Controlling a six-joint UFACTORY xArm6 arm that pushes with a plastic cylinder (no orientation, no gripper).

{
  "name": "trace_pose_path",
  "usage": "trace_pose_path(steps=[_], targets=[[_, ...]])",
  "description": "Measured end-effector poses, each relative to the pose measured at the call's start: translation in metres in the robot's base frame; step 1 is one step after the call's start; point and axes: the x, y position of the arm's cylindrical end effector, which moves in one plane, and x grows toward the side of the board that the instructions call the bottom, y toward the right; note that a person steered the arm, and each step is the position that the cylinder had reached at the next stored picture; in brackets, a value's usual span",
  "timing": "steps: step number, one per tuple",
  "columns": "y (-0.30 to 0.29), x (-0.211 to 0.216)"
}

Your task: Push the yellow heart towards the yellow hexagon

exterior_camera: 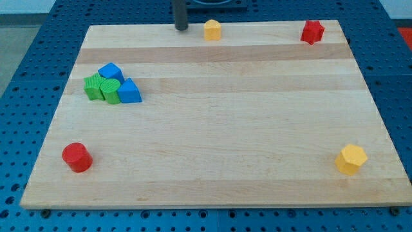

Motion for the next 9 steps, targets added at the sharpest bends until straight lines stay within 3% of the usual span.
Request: trace_pose_path(steps=[2,4,7,9], targets=[[0.071,0.005],[0.093,0.055],[0.049,0.064],[0.045,0.102]])
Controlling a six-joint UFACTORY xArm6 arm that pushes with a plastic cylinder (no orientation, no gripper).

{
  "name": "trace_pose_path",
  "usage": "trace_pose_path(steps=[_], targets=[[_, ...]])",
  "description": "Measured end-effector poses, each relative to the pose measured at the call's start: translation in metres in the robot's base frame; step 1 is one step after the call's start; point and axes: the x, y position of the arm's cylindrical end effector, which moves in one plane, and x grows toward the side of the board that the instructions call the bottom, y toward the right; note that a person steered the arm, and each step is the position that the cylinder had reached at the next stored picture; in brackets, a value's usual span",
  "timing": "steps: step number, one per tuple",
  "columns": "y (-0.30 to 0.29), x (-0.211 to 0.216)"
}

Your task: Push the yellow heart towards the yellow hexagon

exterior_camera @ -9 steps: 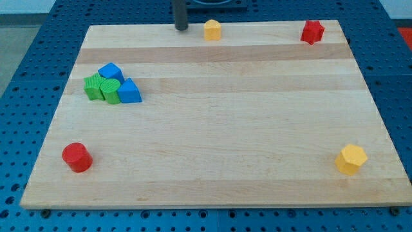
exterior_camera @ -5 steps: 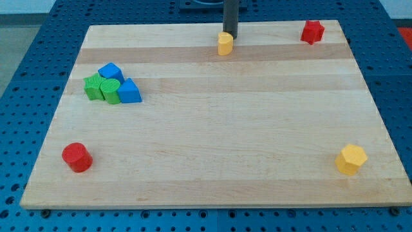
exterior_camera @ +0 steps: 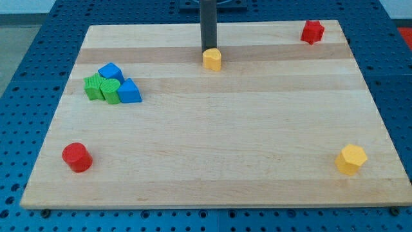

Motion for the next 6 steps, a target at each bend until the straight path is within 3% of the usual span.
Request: trace_pose_path(steps=[4,6], targets=[[0.000,0.106],[0.020,0.128]])
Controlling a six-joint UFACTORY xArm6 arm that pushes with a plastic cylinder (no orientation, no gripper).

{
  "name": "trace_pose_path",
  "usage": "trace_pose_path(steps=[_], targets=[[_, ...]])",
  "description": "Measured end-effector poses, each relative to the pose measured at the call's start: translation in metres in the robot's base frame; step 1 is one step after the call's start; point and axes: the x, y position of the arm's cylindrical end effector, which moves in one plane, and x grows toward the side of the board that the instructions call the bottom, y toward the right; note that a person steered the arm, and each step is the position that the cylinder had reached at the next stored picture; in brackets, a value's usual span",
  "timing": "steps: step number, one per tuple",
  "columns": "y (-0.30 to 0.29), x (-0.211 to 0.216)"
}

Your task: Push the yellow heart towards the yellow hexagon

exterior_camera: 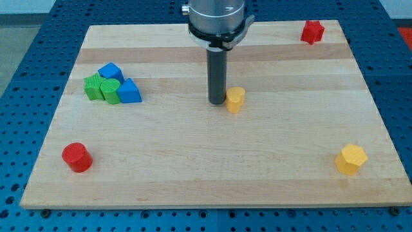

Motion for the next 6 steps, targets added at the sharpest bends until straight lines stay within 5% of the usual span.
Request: trace_pose_path(steps=[6], targets=[[0.103,0.015]])
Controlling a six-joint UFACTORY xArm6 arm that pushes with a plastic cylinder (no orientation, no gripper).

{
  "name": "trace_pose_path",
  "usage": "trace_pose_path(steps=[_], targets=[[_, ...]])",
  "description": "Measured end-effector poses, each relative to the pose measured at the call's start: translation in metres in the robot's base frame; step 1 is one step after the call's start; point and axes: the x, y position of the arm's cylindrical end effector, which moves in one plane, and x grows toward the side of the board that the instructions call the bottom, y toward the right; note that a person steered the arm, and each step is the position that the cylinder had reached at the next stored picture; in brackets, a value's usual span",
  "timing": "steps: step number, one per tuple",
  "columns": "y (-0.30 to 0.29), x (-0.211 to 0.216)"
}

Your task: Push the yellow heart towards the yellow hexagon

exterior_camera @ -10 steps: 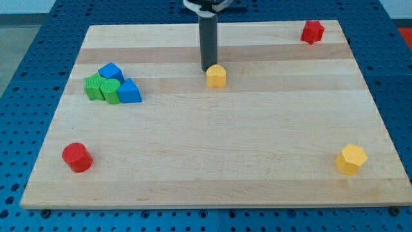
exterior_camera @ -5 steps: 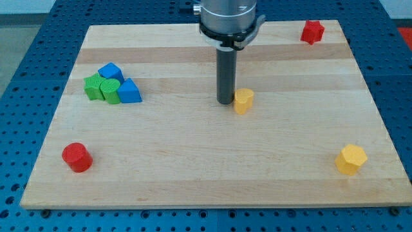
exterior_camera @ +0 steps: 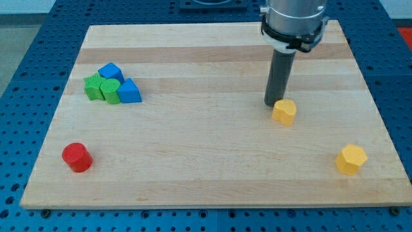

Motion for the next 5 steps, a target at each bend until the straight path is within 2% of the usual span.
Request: trace_pose_path(steps=[2,5], targets=[[0.009,0.050],[0.036,0.066]])
